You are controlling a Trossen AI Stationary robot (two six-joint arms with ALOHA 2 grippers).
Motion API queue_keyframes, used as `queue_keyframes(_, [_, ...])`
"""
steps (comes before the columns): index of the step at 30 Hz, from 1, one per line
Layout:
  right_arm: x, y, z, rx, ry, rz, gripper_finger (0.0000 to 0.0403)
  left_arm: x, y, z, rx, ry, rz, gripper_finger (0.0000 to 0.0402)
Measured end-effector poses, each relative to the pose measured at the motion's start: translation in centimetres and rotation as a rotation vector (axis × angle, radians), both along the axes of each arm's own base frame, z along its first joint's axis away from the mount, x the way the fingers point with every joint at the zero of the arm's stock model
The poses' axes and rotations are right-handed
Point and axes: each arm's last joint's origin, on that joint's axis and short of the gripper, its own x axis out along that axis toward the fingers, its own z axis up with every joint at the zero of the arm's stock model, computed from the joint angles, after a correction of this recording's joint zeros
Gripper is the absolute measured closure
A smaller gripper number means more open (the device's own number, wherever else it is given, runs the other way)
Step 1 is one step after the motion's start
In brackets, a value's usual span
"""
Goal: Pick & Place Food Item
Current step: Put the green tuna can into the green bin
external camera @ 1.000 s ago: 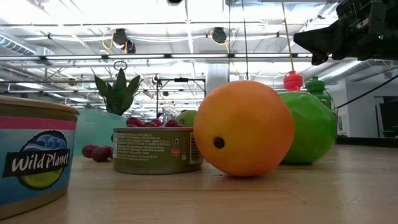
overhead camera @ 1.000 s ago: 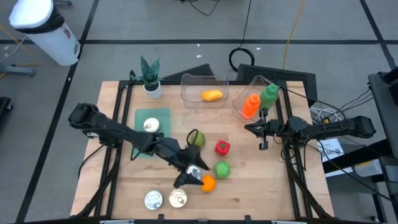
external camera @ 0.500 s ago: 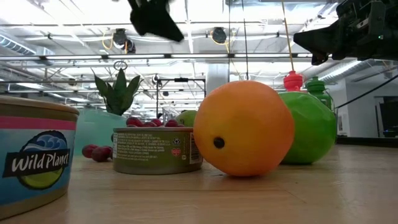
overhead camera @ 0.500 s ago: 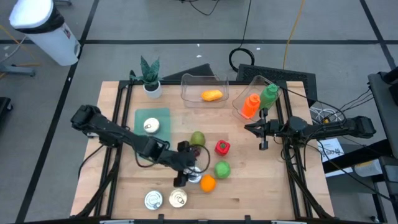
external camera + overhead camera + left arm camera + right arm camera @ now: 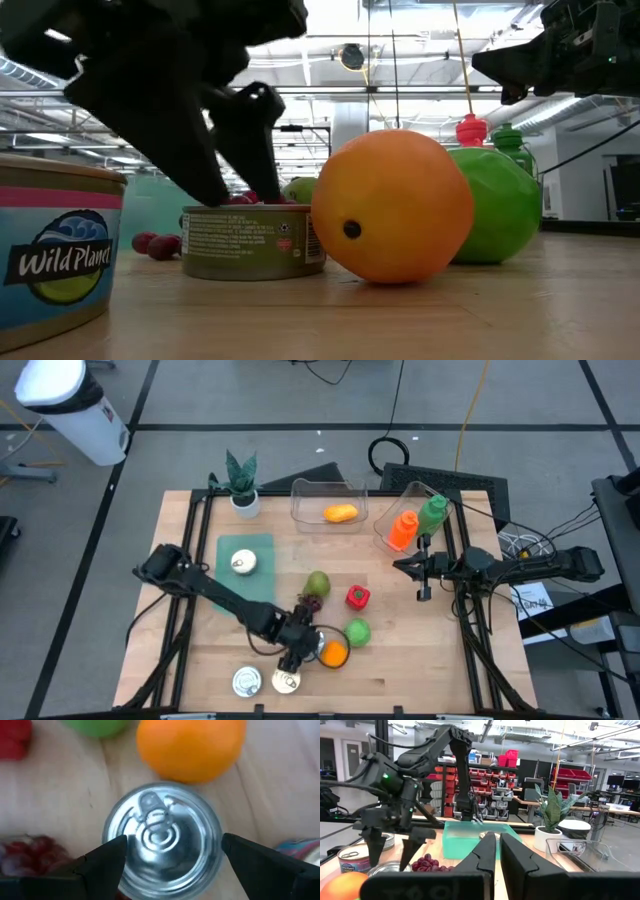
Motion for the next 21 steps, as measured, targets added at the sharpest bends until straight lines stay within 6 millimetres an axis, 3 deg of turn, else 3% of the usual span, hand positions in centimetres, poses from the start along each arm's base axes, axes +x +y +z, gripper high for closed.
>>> queue_keyframes(9, [0.00,0.00,0.00,0.000,0.000,0.000,0.0389,-0.32,-1.09,-0.22,0.230,-0.086,-0.064,0.0053])
queue_keyframes(15, [0.00,0.00,-0.01,0.000,0.001,0.000,0.0389,-0.23,-0.76,-0.52,0.128,-0.045,-0.003,0.0053])
queue_keyframes(21, [0.00,0.00,0.00,0.000,0.000,0.000,0.0389,0.10,-0.70,0.38,0.097,-0.065,-0.014,0.0053])
